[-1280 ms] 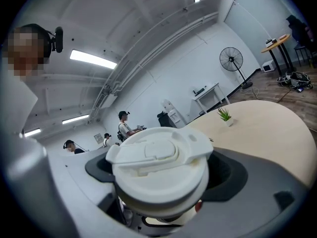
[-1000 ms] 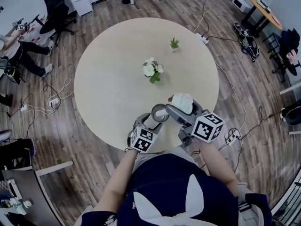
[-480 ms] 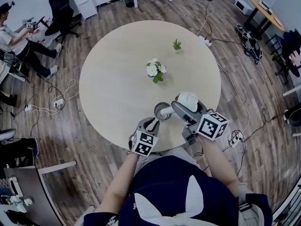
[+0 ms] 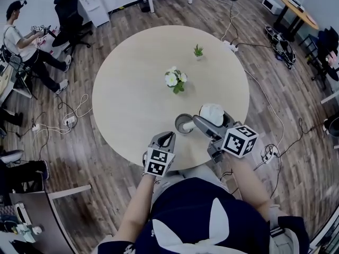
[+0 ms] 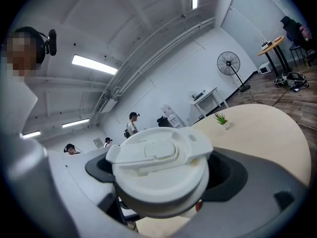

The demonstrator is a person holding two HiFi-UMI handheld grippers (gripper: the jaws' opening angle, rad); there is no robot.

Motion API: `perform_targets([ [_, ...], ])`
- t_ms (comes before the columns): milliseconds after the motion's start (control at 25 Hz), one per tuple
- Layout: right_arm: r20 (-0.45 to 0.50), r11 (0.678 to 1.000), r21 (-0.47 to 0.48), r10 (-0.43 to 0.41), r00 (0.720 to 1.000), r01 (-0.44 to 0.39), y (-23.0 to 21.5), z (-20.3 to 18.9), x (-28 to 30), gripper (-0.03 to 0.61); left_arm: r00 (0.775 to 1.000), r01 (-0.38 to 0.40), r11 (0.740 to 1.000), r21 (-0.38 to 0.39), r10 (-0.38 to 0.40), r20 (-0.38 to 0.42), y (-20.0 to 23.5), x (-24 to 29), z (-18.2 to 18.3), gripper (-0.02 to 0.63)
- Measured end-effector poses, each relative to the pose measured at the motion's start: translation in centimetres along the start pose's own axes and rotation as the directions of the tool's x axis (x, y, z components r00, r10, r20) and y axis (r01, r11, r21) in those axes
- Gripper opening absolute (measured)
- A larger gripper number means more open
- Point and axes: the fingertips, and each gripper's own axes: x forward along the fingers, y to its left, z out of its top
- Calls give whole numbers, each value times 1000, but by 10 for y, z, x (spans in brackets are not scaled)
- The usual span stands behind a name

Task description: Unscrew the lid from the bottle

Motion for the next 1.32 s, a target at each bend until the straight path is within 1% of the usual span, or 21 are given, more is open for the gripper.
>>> perform_targets([
  [160,11,1000,-10,12,1000,-12,5,1,-6,486,1000,-8,1000,12,7,23,0,-7,11,29],
  [400,26,998,-57,31,999,-29,14,8,-5,485,997,-36,999,7,35,67,4,-19,28,29],
  [680,32,997,-64,35,999,-33,17,11,-8,485,994,-47,999,0,47,102,4,-28,39,29],
  [1120,17,997,-69,31,999,-30,15,9,-12,485,992,-50,999,-22,52,113,-1,-28,36,29],
  [1320,0,996,-80,43,999,-43,14,5,-10,485,993,-49,998,-38,53,103,-5,-26,25,28],
])
